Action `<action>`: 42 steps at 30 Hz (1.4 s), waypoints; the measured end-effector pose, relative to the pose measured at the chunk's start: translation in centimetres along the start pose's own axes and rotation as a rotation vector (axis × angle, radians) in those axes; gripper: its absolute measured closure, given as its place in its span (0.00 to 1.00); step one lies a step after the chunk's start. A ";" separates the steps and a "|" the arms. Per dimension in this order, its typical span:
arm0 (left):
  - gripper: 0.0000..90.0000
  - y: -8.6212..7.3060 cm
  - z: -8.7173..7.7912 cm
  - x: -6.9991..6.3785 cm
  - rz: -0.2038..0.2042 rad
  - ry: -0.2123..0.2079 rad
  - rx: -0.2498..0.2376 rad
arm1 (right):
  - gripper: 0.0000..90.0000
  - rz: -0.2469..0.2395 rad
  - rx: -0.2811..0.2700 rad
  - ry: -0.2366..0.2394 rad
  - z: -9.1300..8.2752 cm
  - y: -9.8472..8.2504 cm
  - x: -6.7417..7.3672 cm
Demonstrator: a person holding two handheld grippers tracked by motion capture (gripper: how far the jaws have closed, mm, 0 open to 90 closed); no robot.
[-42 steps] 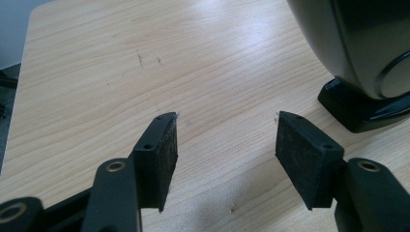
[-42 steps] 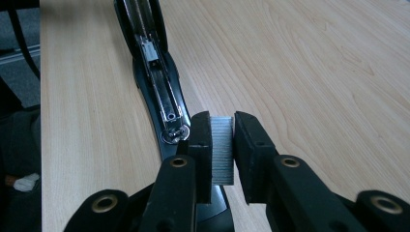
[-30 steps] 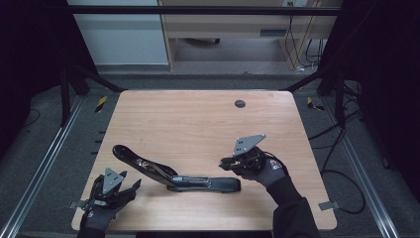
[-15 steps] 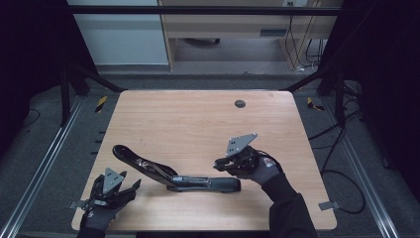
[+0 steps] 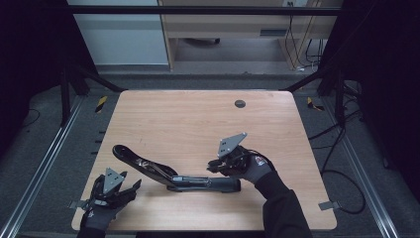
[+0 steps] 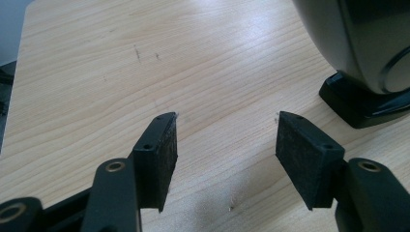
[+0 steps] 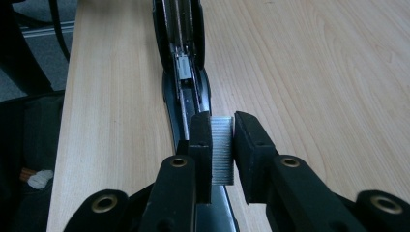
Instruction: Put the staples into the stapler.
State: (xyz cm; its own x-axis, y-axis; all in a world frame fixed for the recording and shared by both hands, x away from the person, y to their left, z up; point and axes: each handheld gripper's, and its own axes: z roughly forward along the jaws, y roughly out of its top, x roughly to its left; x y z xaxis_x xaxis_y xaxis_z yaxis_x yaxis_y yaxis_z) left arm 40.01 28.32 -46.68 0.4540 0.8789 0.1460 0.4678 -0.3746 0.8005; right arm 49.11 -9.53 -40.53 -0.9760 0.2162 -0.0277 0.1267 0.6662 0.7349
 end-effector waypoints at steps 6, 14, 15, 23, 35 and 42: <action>0.44 0.0 0.0 0.0 0.000 -0.001 -0.002 | 0.87 -0.005 0.009 0.018 0.9 0.3 0.2; 0.44 0.0 0.0 0.0 0.003 -0.002 0.000 | 0.87 -0.018 0.012 0.038 2.1 0.8 0.3; 0.44 0.0 0.0 0.0 0.004 -0.003 0.001 | 0.87 -0.020 0.013 0.041 2.2 0.9 0.4; 0.44 0.0 0.1 -0.1 0.003 -0.005 0.003 | 0.87 -0.023 0.025 0.061 3.2 1.1 0.5; 0.44 0.0 0.1 -0.1 0.005 -0.006 0.005 | 0.87 -0.018 0.038 0.066 4.0 1.1 0.5; 0.44 0.0 0.1 -0.1 0.003 -0.005 0.003 | 0.87 -0.023 0.048 0.067 4.6 1.2 0.4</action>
State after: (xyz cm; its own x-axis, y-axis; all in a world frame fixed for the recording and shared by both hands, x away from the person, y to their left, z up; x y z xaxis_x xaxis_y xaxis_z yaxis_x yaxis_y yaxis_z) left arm 40.02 28.23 -46.75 0.4595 0.8762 0.1454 0.4690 -0.3784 0.7980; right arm 49.66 -5.35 -42.72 -0.9882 0.1532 0.0017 0.1104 0.7044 0.7012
